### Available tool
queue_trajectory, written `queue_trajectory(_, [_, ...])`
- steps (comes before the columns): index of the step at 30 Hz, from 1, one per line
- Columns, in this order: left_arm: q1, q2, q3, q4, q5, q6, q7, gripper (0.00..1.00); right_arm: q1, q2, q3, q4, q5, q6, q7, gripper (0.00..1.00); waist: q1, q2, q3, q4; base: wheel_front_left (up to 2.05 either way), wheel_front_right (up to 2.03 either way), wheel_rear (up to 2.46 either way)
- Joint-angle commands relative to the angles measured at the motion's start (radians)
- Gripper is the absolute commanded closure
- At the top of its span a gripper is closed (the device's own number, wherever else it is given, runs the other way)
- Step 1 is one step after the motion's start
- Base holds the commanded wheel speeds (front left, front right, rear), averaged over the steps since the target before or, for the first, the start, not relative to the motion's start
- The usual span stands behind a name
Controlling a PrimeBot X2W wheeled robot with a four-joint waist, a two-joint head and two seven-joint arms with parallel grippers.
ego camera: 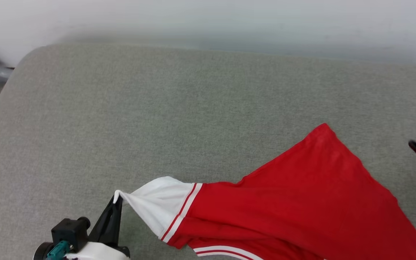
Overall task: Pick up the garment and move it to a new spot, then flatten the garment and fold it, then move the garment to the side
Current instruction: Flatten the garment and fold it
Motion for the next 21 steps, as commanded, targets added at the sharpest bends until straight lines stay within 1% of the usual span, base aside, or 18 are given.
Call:
queue_trajectory(1, [-0.02,-0.001,-0.004,-0.008,0.007,-0.001,-0.001,1.0,-0.055,-0.004,0.023,-0.019,-0.016,-0.001,0.028,0.0,-0.0001,0.0,0.026,0.022,0.0,0.0,0.0])
queue_trajectory(3, [-0.034,-0.005,-0.009,-0.015,0.01,-0.002,-0.005,1.0,-0.128,-0.004,0.059,-0.034,-0.031,-0.001,0.066,0.0,-0.0001,0.0,0.049,0.034,0.0,0.0,0.0])
queue_trajectory(4, [-0.054,-0.014,-0.019,-0.02,0.017,-0.006,-0.01,1.0,-0.23,0.01,0.125,-0.032,-0.054,-0.001,0.132,0.0,-0.0001,0.0,0.081,0.052,0.0,0.0,0.0])
queue_trajectory(11, [-0.119,-0.043,-0.047,-0.015,0.028,-0.019,-0.023,1.0,-0.42,0.039,0.278,0.067,-0.081,-0.001,0.294,0.0,-0.0001,0.0,0.16,0.105,0.0,0.0,0.0])
queue_trajectory(15, [-0.156,-0.062,-0.064,-0.006,0.035,-0.031,-0.031,1.0,-0.489,0.041,0.351,0.138,-0.102,-0.001,0.341,0.0,-0.0001,0.0,0.205,0.138,0.0,0.0,0.0])
queue_trajectory(21, [-0.197,-0.09,-0.078,0.01,0.043,-0.044,-0.046,1.0,-0.533,0.038,0.434,0.253,-0.121,-0.001,0.339,0.0,-0.0001,0.0,0.253,0.177,0.0,0.0,0.0])
